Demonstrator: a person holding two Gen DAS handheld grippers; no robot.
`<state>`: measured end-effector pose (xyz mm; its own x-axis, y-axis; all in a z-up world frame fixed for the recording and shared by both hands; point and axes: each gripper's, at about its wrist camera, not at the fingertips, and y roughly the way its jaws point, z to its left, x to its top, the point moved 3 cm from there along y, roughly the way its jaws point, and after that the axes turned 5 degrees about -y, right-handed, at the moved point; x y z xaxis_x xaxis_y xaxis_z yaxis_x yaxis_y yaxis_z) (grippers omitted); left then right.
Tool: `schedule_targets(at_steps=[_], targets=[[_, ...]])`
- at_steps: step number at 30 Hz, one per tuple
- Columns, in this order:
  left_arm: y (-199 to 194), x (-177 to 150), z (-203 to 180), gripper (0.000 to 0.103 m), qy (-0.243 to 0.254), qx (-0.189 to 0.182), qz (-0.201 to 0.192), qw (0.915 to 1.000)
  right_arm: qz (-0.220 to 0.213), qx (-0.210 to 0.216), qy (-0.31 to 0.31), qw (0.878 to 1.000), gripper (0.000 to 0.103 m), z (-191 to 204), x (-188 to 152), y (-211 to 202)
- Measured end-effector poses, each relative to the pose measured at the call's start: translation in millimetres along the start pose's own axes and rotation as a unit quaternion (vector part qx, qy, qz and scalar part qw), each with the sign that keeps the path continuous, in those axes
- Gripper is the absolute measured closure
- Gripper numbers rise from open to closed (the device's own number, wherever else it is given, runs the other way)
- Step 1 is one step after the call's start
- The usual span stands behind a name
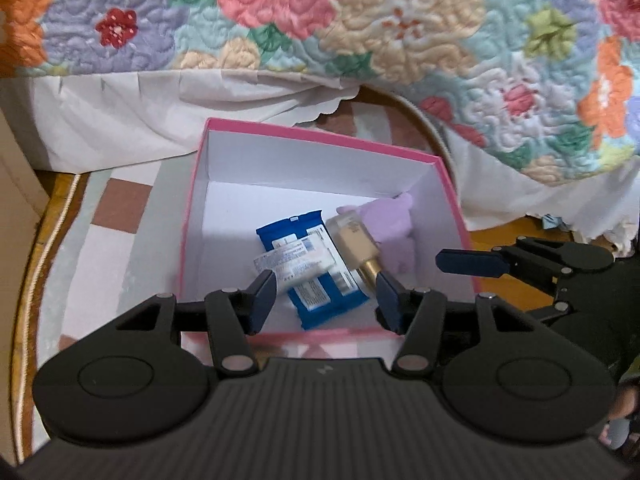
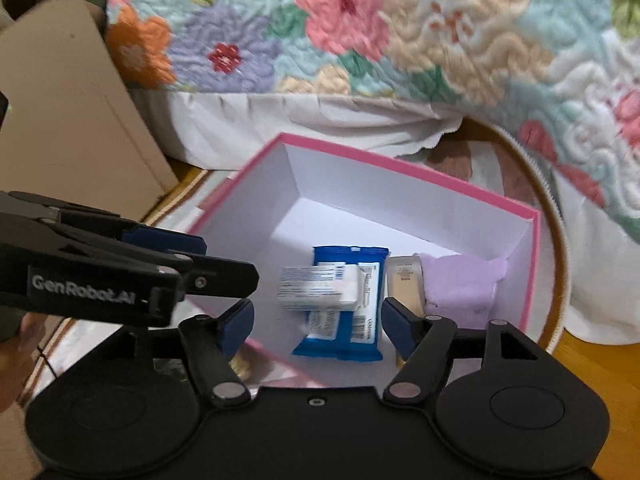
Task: Organize objects
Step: 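Lift the left tool out of the box toward the green yarn ball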
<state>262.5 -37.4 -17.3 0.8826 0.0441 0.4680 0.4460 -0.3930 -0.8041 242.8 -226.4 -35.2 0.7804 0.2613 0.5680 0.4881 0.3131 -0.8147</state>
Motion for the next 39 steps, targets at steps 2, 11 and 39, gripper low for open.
schedule_targets(at_steps=[2,11,39], targets=[[-18,-1,-4,0.049,0.01,0.0,-0.003,0.9999,0.001,0.009,0.008,1.0,0.027,4,1,-15],[-82,-26,-14,0.047,0.067,0.024,-0.001,0.9975,-0.003,0.029,0.023,0.999,0.024,21,-11,-70],[-61,-112,77,0.042,-0.003,-0.018,-0.037,0.9992,-0.059,0.079,-0.043,0.994,0.013,116,-103,-29]])
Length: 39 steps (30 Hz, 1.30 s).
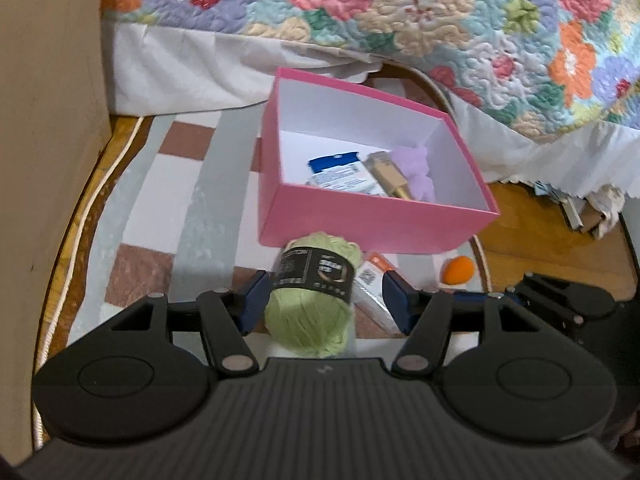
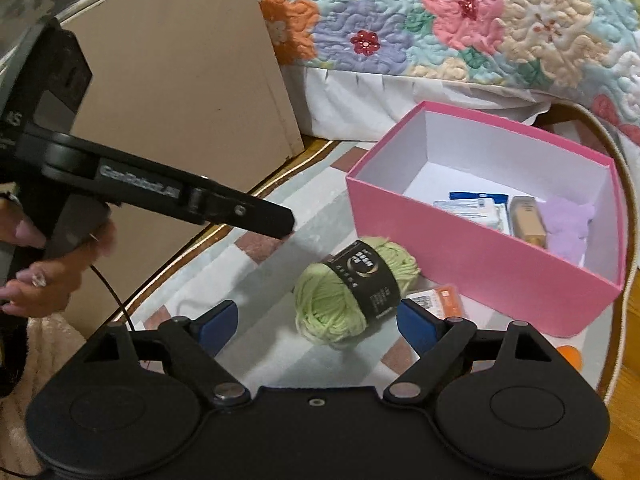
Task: Organize objects
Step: 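Lift the left tool out of the box toward the green yarn ball, then close the left tool around the green yarn ball's label band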
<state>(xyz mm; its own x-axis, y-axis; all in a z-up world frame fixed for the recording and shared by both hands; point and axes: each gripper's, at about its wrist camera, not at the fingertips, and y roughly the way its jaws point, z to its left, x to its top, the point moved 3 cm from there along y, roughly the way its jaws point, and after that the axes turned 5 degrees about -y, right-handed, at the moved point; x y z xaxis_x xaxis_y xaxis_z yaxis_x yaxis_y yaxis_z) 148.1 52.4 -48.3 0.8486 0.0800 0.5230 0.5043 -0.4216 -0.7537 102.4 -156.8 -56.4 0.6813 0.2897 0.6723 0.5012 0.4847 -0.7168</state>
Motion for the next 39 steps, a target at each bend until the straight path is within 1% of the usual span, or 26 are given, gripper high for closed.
schedule_targets(at_steps=[4,8,10,11,14,18,20,23,26,27,28,29,30,32,35,37,39], targets=[[15,-9,11,0.042,-0.024,-0.023,0.0,0.9995,-0.01,-0.019,-0.021,1.0,0.013,6,-8,15],[25,-15,14,0.042,-0.019,-0.032,-0.007,0.9993,-0.028,-0.031,-0.056,0.998,0.013,15,-18,32],[32,-17,15,0.042,-0.015,-0.036,-0.008,0.9992,-0.033,-0.052,-0.067,0.996,0.013,16,-24,43],[37,-18,16,0.042,-0.017,-0.038,-0.007,0.9991,-0.031,-0.061,-0.066,0.995,0.013,16,-26,48],[50,-21,21,0.042,-0.027,-0.046,-0.003,0.9986,-0.03,-0.063,-0.053,0.996,0.013,13,-30,59],[66,-24,26,0.042,-0.034,-0.046,0.005,0.9983,-0.008,-0.066,-0.034,0.997,0.013,4,-34,79],[72,-25,29,0.042,-0.044,-0.063,0.018,0.9969,0.002,-0.067,-0.027,0.997,0.013,1,-37,86],[78,-27,35,0.042,-0.056,-0.07,0.017,0.9958,0.016,-0.063,-0.013,0.998,0.013,-8,-37,99],[86,-30,40,0.045,-0.064,-0.074,0.018,0.9951,0.024,-0.055,0.011,0.998,0.014,-16,-39,106],[89,-31,41,0.048,-0.065,-0.077,0.022,0.9947,0.02,-0.052,0.018,0.998,0.015,-17,-40,105],[91,-32,42,0.049,-0.065,-0.082,0.026,0.9942,0.014,-0.05,0.021,0.998,0.02,-18,-41,104],[91,-32,43,0.05,-0.066,-0.089,0.029,0.9934,0.008,-0.053,0.019,0.998,0.029,-18,-42,103],[90,-32,44,0.054,-0.067,-0.096,0.03,0.9926,0.005,-0.057,0.013,0.998,0.03,-16,-42,101],[87,-30,47,0.057,-0.074,-0.106,0.031,0.9912,0.0,-0.057,0.004,0.998,0.036,-13,-43,97],[84,-38,52,0.057,-0.088,-0.118,0.046,0.988,-0.003,-0.056,-0.011,0.998,0.039,-7,-45,87],[84,-46,51,0.057,-0.101,-0.123,0.067,0.985,-0.001,-0.059,-0.023,0.998,0.039,-1,-46,78],[83,-56,50,0.057,-0.116,-0.13,0.091,0.9805,0.012,-0.07,-0.048,0.996,0.038,10,-47,66]])
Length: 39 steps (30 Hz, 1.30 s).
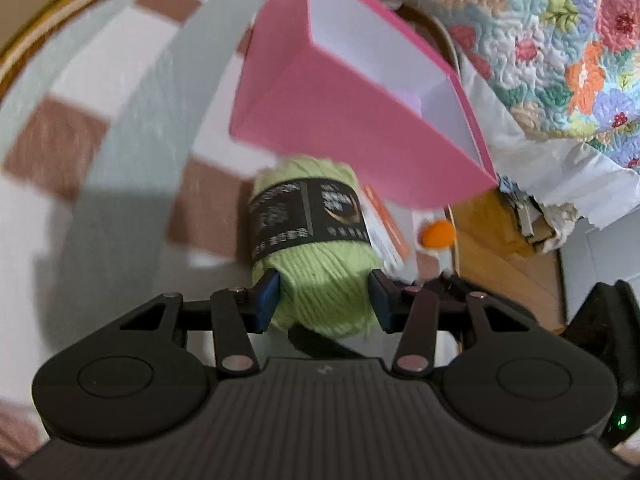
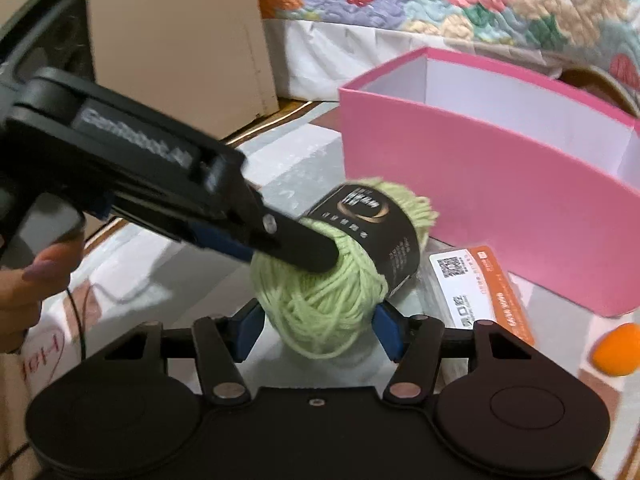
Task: Organize objects
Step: 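Close the left tool around the green yarn ball's label band, then lift the green yarn ball with the left tool toward the pink box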
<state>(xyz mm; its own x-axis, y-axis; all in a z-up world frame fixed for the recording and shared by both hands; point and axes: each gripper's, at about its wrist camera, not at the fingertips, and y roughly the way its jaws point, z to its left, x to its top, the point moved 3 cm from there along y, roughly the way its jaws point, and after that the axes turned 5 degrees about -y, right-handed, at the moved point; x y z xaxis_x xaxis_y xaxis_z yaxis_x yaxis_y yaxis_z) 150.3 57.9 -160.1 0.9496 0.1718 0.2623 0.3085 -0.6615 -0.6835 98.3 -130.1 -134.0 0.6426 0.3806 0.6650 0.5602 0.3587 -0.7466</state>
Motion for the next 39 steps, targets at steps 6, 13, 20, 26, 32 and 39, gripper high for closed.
schedule_targets(at_steps=[6,13,20,26,32,39], targets=[[-3,-21,-8,0.049,0.015,0.025,0.021,0.9993,0.013,0.021,-0.003,1.0,0.029,6,-14,-29],[-20,-17,-1,0.032,-0.006,0.023,0.004,0.9997,0.026,0.008,0.012,1.0,0.018,0,-18,-23],[3,-17,-5,0.035,0.015,0.041,-0.01,0.999,0.047,0.017,0.05,0.997,0.016,-2,-23,-3],[16,-24,-13,0.043,0.032,0.035,-0.01,0.9988,0.042,-0.005,0.018,0.999,0.021,-1,-26,-3],[9,-37,-25,0.05,0.039,0.04,-0.023,0.9982,0.028,0.007,0.015,0.999,0.035,0,-27,-11],[-11,-61,-45,0.051,0.038,0.056,-0.051,0.9964,0.024,0.023,-0.002,0.999,0.035,10,-30,-38]])
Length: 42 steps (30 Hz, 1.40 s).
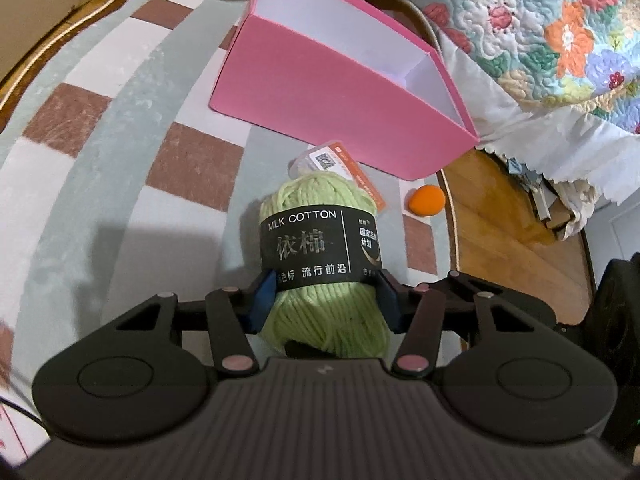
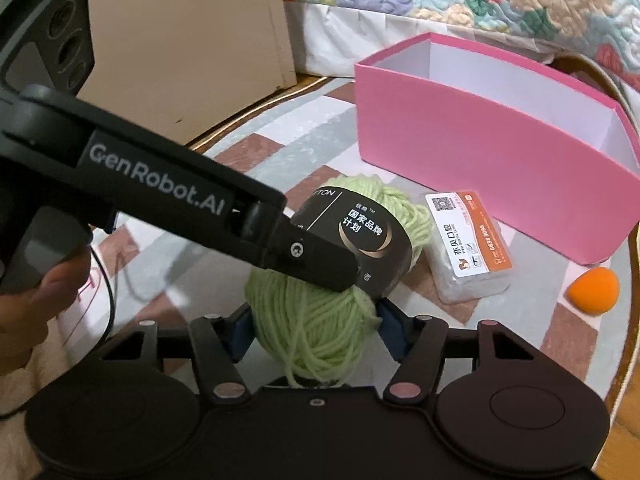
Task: Organize objects
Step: 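Lift the green yarn ball with the left tool toward the pink box, then lower the green yarn ball into the pink box and open the left tool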
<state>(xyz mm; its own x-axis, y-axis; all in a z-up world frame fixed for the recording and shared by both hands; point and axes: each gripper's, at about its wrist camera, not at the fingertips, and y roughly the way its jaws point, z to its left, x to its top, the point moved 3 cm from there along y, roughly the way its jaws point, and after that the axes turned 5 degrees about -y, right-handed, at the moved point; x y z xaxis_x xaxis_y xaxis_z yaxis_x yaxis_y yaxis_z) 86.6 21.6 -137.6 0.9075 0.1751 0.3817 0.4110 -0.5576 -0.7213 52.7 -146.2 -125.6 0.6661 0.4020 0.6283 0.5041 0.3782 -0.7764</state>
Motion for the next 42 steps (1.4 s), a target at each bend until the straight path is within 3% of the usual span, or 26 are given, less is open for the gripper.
schedule_targets(at_steps=[5,11,19,24,28,34,42], targets=[[-15,-10,-20,0.051,0.01,0.012,-0.022,0.9996,-0.006,0.0,-0.012,1.0,0.035,0,-3,-21],[-43,7,-45,0.051,0.014,-0.001,-0.04,0.9991,-0.038,-0.012,-0.038,0.998,0.035,-2,15,-47],[-87,48,-87,0.051,0.049,-0.006,-0.076,0.9959,-0.1,-0.044,-0.085,0.99,0.035,-6,59,-86],[-94,94,-101,0.051,0.056,0.005,-0.076,0.9955,-0.115,-0.044,-0.1,0.987,0.035,-20,96,-86],[-75,130,-102,0.051,0.064,0.028,-0.072,0.9949,-0.132,-0.037,-0.094,0.986,0.035,-37,116,-68],[-21,183,-95,0.051,0.061,0.08,-0.066,0.9928,-0.131,-0.002,-0.016,0.991,0.035,-79,142,-18],[57,217,-80,0.051,0.057,0.141,-0.046,0.9872,-0.108,0.017,0.096,0.989,0.035,-130,149,57]])
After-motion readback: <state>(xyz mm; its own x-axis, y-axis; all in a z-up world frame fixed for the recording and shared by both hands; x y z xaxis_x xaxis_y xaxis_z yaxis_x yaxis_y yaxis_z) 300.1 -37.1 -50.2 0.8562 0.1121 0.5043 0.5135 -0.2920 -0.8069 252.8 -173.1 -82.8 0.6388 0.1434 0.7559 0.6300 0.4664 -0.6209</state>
